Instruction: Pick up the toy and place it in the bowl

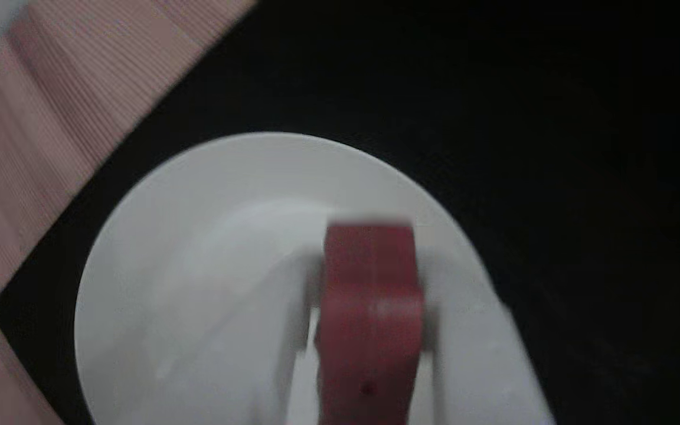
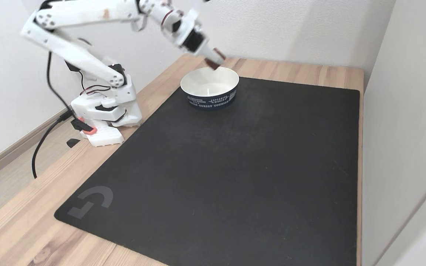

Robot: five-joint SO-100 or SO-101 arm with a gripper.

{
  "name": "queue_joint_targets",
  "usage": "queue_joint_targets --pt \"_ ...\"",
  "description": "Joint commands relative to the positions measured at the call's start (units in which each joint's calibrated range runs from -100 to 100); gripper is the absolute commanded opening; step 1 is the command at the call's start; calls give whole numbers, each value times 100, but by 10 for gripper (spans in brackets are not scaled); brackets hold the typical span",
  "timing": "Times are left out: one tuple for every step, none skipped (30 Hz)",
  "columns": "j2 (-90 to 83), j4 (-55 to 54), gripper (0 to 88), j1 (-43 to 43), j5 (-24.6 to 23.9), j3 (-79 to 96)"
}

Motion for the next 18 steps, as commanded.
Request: queue_joint_targets --pt "-784 -423 26 -13 -15 1094" --pt "-885 -491 26 -13 -15 1283" --pt "-951 -542 27 -13 -15 1454" --pt "-1001 -610 29 -13 -15 1589" --pt "-1026 -720 30 -4 -15 1770" --pt "-1026 -779 30 4 -15 1815" --pt "-1026 -838 30 4 -15 1842" --pt "-1001 -889 30 4 -5 1851" --pt "-976 -940 30 4 0 1851" --pt "-968 -974 30 -4 -5 1869" --pt "-968 -974 30 -4 0 1869" --pt "-968 -974 30 -13 5 1869" --pt "-968 -974 32 -13 16 1869" --pt "-968 -974 46 -13 16 1878" --pt "-968 -974 65 -21 21 1887" --pt "-968 -974 91 -21 21 1887" --pt "-968 -974 122 -21 21 1887" --pt "-968 -974 147 -29 21 1887"
